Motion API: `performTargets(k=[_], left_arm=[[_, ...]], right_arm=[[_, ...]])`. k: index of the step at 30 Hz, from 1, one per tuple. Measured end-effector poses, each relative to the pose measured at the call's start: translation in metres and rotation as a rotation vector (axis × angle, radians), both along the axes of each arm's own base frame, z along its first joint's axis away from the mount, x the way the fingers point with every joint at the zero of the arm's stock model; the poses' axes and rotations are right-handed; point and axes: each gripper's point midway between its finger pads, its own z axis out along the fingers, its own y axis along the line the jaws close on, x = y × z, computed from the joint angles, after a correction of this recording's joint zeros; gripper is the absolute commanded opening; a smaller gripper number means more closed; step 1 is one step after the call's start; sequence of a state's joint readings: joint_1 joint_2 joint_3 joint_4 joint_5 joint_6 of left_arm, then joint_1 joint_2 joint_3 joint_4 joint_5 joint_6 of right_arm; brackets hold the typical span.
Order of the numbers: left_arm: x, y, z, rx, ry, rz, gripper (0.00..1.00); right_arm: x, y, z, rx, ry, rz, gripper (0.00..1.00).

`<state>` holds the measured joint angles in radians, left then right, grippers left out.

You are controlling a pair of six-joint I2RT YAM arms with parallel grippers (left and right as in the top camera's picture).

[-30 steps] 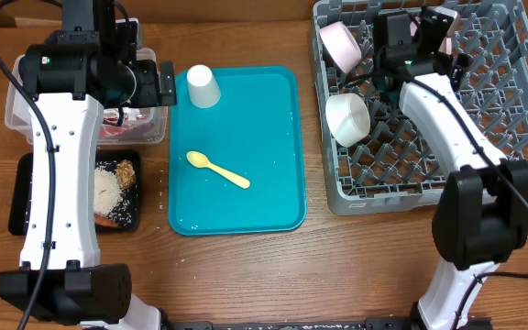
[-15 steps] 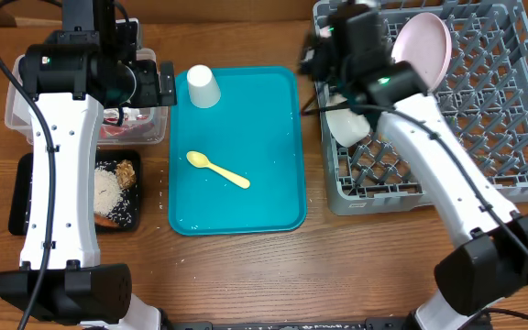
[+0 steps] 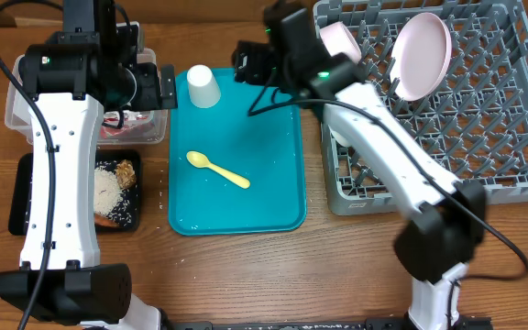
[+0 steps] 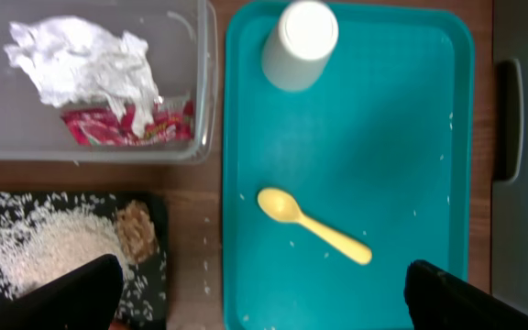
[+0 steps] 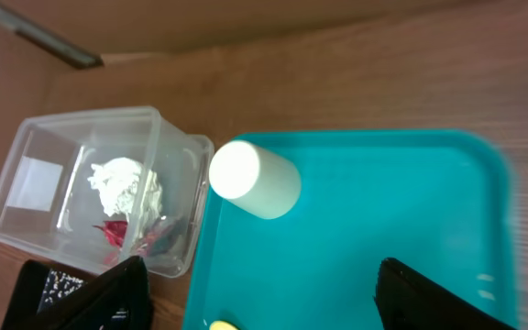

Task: Sort waste into correct bins and load items into the dishwasher
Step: 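Open the right gripper and withdraw it from the plate, then reach the left gripper to the white cup and grasp it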

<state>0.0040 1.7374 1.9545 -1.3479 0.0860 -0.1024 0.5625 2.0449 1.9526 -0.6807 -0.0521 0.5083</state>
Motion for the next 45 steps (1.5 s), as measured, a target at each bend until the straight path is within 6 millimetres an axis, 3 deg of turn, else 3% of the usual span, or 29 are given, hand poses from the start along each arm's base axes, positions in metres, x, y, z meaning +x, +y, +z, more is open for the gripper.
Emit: performTargets(k=[2,5,9,12,16,22,24,27,29,30,33,37,40,43,45], left_arm=[[-0.008,0.004,-0.003,-0.008,0.034,0.010,1.00],[-0.013,0.013,-0.005,-0.012,0.056,0.034,1.00],[-0.018,0.043,-0.003,-0.020,0.068,0.118,1.00],[-0.021,0.070,-0.002,-0.039,0.065,0.197,1.00],[-0.026,0.096,-0.001,-0.075,0.061,0.280,1.00],[-0.027,0.099,-0.001,-0.099,0.057,0.289,1.00],[-0.026,0.098,-0.001,-0.103,0.055,0.288,1.00],[-0.014,0.099,0.005,-0.121,0.001,0.298,1.00],[-0.007,0.096,0.010,-0.158,-0.031,0.310,1.00],[0.003,0.090,0.016,-0.192,-0.072,0.297,1.00],[0.022,0.077,0.028,-0.228,-0.155,0.252,1.00],[0.043,0.038,0.041,-0.244,-0.236,0.096,1.00],[0.065,-0.005,0.048,-0.227,-0.321,-0.102,1.00],[0.086,-0.049,0.038,-0.169,-0.359,-0.253,1.00],[0.099,-0.073,0.020,-0.102,-0.350,-0.308,1.00]], right_arm=[[0.006,0.022,-0.031,-0.001,0.026,0.028,0.79],[0.006,0.039,-0.060,-0.011,0.055,0.051,0.79],[0.008,0.064,-0.089,-0.038,0.068,0.074,0.79],[0.012,0.080,-0.091,-0.047,0.031,0.083,0.79],[0.023,0.094,-0.079,-0.040,-0.052,0.080,0.79],[0.028,0.085,-0.085,-0.115,-0.076,0.076,0.91],[0.019,0.071,-0.094,-0.185,-0.009,0.080,0.97],[0.011,0.047,-0.087,-0.253,0.068,0.074,1.00],[0.019,0.021,-0.059,-0.256,0.079,0.037,1.00],[0.028,-0.007,-0.037,-0.252,0.084,-0.005,1.00],[0.040,-0.068,-0.001,-0.227,0.103,-0.092,1.00],[0.053,-0.157,0.034,-0.176,0.118,-0.228,1.00],[0.053,-0.216,0.041,-0.151,0.158,-0.318,1.00],[0.047,-0.242,0.034,-0.148,0.214,-0.354,1.00],[0.045,-0.243,0.032,-0.145,0.230,-0.350,1.00]])
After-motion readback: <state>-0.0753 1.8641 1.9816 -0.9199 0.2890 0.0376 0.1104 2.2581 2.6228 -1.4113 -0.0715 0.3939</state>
